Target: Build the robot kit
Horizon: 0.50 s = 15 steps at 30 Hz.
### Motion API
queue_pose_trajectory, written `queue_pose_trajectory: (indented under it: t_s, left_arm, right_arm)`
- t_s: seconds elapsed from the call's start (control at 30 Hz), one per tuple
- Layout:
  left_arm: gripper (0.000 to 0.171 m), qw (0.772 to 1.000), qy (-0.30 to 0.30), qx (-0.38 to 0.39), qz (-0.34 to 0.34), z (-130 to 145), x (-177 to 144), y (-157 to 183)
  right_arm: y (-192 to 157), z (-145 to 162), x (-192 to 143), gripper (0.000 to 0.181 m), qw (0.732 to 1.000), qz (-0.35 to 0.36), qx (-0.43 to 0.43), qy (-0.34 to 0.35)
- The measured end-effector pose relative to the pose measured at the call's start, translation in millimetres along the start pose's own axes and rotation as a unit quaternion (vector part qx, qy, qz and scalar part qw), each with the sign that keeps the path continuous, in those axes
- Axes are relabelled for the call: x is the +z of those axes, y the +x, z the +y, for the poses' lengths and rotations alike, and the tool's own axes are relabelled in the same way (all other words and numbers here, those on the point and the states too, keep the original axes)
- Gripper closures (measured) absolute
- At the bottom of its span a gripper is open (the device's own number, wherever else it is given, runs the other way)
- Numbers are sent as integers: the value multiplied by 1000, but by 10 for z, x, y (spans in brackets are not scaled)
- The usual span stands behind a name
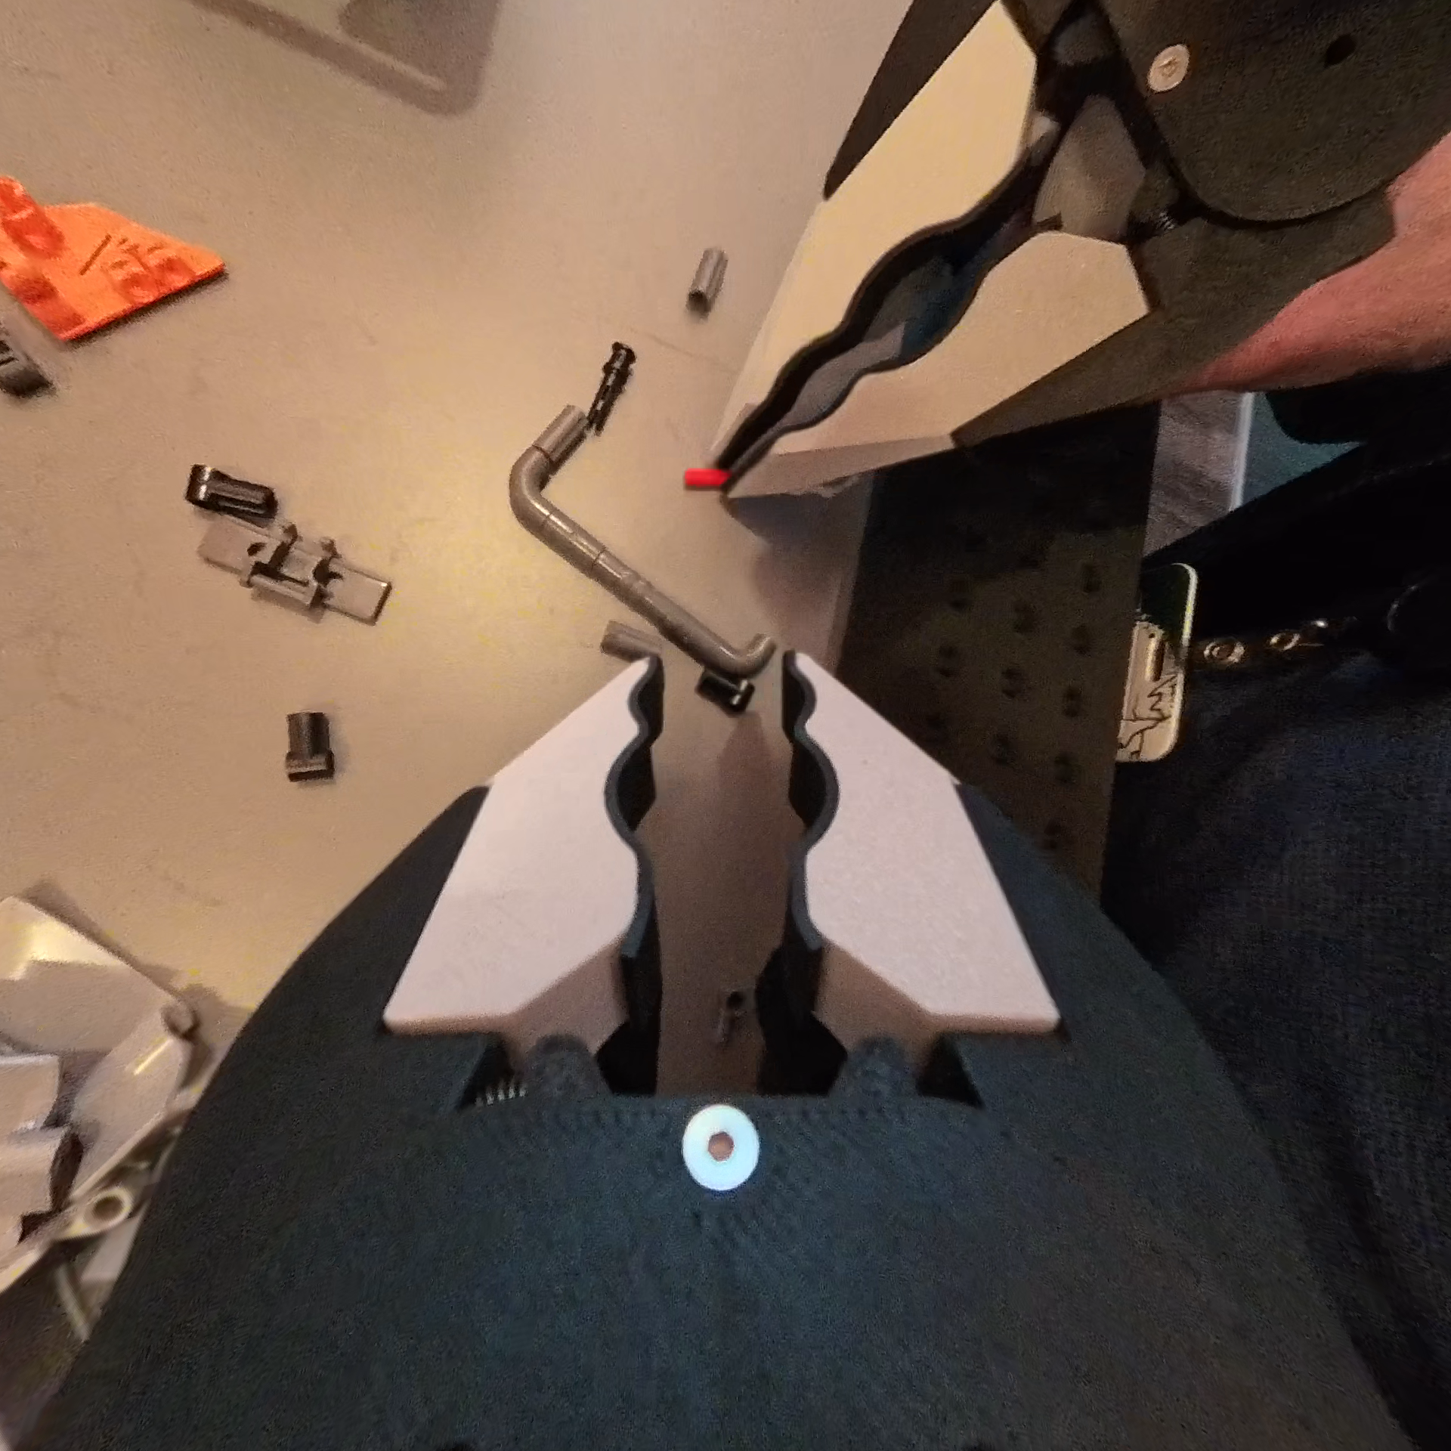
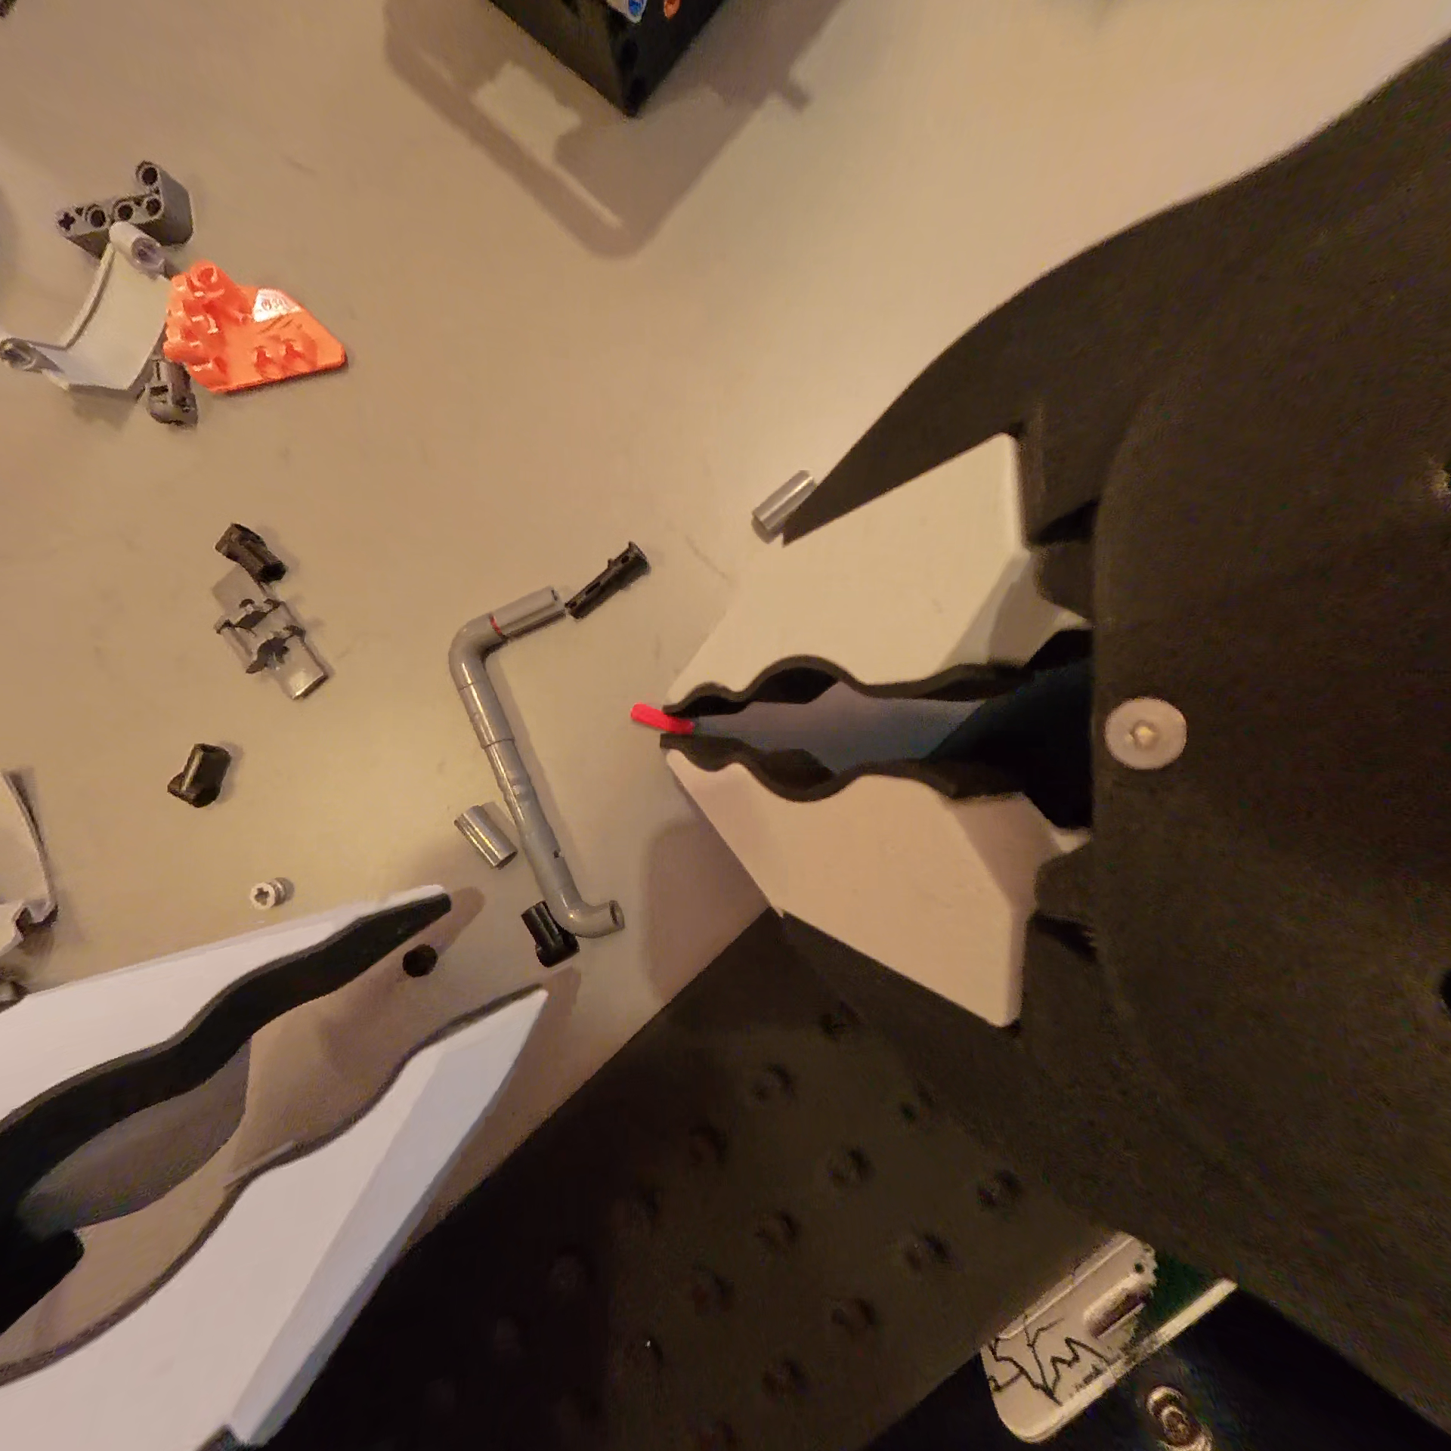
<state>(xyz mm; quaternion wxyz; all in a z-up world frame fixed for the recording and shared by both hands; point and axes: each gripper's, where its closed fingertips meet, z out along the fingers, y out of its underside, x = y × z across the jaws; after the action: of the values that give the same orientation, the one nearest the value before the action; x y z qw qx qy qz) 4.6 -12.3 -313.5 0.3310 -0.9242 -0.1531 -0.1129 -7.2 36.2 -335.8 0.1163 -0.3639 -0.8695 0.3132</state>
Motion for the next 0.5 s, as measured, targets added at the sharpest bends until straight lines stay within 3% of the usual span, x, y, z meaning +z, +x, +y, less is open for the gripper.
queue_pose_trajectory:
  t_s: [0.23,0.5]
  left_arm:
    - [149,995,-8,97,-7,30,58,83]
    - [154,970,-58,234,-42,97,155,63]
  right_arm:
    - [-23,-12,-25,181,999,-34,7,8]
    - [-242,-8,-85,180,990,-129,-50,14]
